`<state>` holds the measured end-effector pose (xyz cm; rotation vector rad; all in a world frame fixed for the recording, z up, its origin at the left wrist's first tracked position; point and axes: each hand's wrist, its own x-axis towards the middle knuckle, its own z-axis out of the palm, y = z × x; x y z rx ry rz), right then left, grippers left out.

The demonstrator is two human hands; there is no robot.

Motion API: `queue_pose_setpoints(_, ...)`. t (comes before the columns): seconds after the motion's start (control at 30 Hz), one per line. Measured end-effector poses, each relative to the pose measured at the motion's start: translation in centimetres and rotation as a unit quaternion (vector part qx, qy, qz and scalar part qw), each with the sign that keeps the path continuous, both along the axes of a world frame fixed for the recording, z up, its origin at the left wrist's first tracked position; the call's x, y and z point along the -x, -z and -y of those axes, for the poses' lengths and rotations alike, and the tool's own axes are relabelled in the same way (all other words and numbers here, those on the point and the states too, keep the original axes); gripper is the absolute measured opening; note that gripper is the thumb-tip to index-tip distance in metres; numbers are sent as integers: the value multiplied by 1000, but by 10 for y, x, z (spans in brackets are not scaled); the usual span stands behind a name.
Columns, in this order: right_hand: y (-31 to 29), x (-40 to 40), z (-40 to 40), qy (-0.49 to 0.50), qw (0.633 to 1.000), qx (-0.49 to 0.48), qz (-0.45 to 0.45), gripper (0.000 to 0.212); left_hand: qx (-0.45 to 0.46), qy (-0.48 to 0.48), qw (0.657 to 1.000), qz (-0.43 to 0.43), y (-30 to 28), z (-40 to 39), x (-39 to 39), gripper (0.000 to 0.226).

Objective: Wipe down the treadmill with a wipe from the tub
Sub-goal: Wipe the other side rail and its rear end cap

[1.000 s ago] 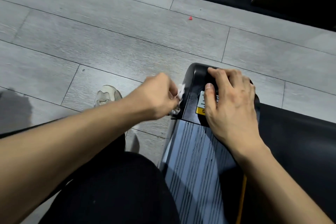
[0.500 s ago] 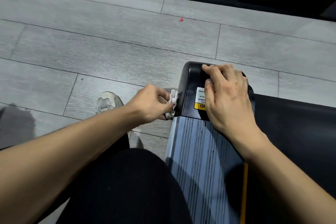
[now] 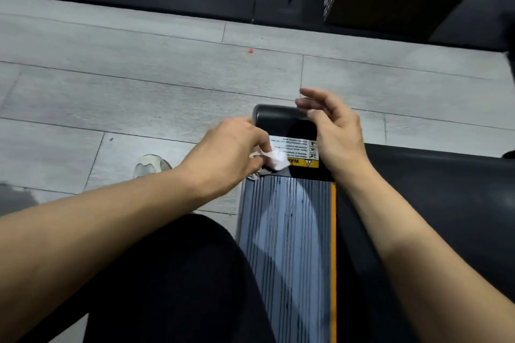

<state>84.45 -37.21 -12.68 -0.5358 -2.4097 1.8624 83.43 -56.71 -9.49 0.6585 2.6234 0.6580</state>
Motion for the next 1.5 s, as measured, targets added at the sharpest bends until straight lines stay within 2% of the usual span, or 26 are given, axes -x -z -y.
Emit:
queue_pose_setpoints(0.03, -3, -3, -4, 19, 1000, 10, -10, 37, 19, 29, 999, -17, -1, -4, 3, 16)
queue_pose_setpoints(0.13, -4, -26, -12, 38, 994, -93, -53, 30, 58, 88, 993, -53, -4, -19, 12, 23)
queue_pose_setpoints(0.23, -1, -50, -11, 0, 978, -177, -107, 26, 15, 64, 996, -58, 0, -40, 14, 28)
queue_pose_setpoints(0.27, -1, -56, -9, -14, 973, -196, -120, 25, -15, 34, 999, -36, 1, -47, 14, 31)
queue_pose_setpoints(0.33, -1, -65, -8, -32, 970, -205, -126, 22, -91, -34, 993, 62, 2, -55, 14, 37)
queue_pose_setpoints(0.43, 0, -74, -10, -66, 968, -216, -107, 25, -179, -91, 960, 196, 1, -55, 16, 39)
queue_pose_setpoints(0.53, 2, -75, -4, -93, 950, -285, -85, 39, -191, -106, 958, 188, -3, -46, 16, 28)
queue_pose_setpoints(0.6, 3, -69, 5, -65, 942, -321, -67, 36, -158, -79, 980, 93, -3, -40, 13, 25)
queue_pose_setpoints(0.7, 0, -66, 17, -35, 929, -365, -51, 20, -53, 23, 998, -40, 4, -36, 9, 32)
queue_pose_setpoints(0.83, -1, -97, -3, 22, 912, -410, -20, 18, 50, 110, 991, -56, 4, -41, 7, 64)
queue_pose_setpoints(0.93, 4, -106, -20, 70, 916, -394, 22, 18, 93, 133, 986, -45, 8, -49, 12, 72)
queue_pose_setpoints(1.1, 7, -75, -37, -17, 907, -419, 24, 23, 112, 131, 985, 6, 19, -54, 12, 73)
queue_pose_setpoints(1.3, -11, 6, -75, -157, 903, -356, 182, 24, 96, 127, 987, -6, 22, -52, 11, 72)
queue_pose_setpoints(1.43, 0, 63, -95, -294, 846, -347, 278, 20, 97, 128, 987, -6, 22, -52, 11, 72)
queue_pose_setpoints(1.5, 9, 78, -96, -314, 832, -324, 323, 16, 101, 129, 986, -7, 22, -53, 10, 71)
